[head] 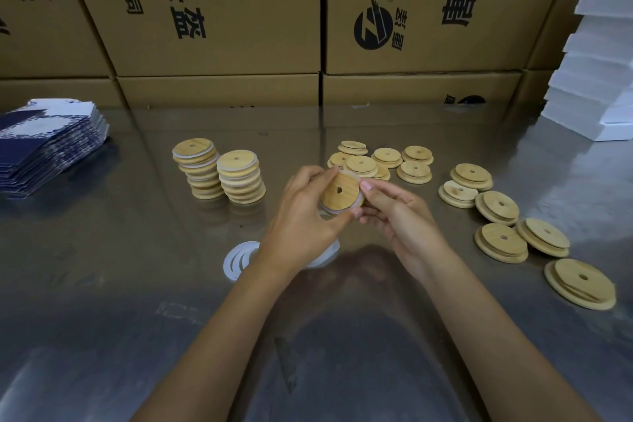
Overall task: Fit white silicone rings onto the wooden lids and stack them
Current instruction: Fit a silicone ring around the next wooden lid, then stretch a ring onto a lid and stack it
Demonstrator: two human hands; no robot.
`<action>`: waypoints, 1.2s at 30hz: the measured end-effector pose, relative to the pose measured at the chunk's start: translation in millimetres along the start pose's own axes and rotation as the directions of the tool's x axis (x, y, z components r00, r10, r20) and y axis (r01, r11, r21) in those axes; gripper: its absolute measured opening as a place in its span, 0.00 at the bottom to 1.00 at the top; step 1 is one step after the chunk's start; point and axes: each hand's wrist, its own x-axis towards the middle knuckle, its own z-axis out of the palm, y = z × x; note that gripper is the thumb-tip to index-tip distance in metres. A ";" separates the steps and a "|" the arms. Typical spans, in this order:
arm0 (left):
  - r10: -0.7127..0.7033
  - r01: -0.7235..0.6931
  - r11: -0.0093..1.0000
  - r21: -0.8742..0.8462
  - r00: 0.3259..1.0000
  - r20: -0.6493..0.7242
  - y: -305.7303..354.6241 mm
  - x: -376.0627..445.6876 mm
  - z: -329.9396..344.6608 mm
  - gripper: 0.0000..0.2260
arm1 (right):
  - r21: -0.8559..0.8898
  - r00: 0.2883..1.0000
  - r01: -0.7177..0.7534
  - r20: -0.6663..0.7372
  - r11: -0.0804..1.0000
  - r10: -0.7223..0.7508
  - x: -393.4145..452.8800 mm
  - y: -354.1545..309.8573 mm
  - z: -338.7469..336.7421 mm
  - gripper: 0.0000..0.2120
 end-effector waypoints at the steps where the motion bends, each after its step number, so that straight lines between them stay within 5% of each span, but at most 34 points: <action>1: -0.013 0.013 1.000 -0.014 1.000 -0.004 0.5 0.0 0.1 0.29 | 0.001 1.000 -0.006 0.009 1.000 0.006 -0.1 0.1 0.1 0.07; 12: -0.104 0.186 0.973 0.134 0.878 -0.468 -32.1 14.4 -50.8 0.16 | -0.035 0.996 -0.094 0.005 0.995 0.095 -0.6 -0.8 1.2 0.12; 20: -0.257 0.336 0.930 0.146 0.882 -0.394 -60.1 14.0 -60.0 0.13 | -0.047 0.992 -0.125 -0.024 0.991 0.124 0.1 1.1 1.2 0.12; 31: -0.161 0.313 0.882 0.352 0.903 -0.399 -60.6 11.0 -60.3 0.11 | -0.092 0.982 -0.125 -0.151 0.988 0.111 2.3 1.0 -3.1 0.09; 36: -0.191 0.347 0.858 0.379 0.900 -0.391 -57.0 10.0 -60.4 0.13 | -0.395 0.946 -0.034 -0.309 0.918 -0.098 12.7 9.3 -11.9 0.09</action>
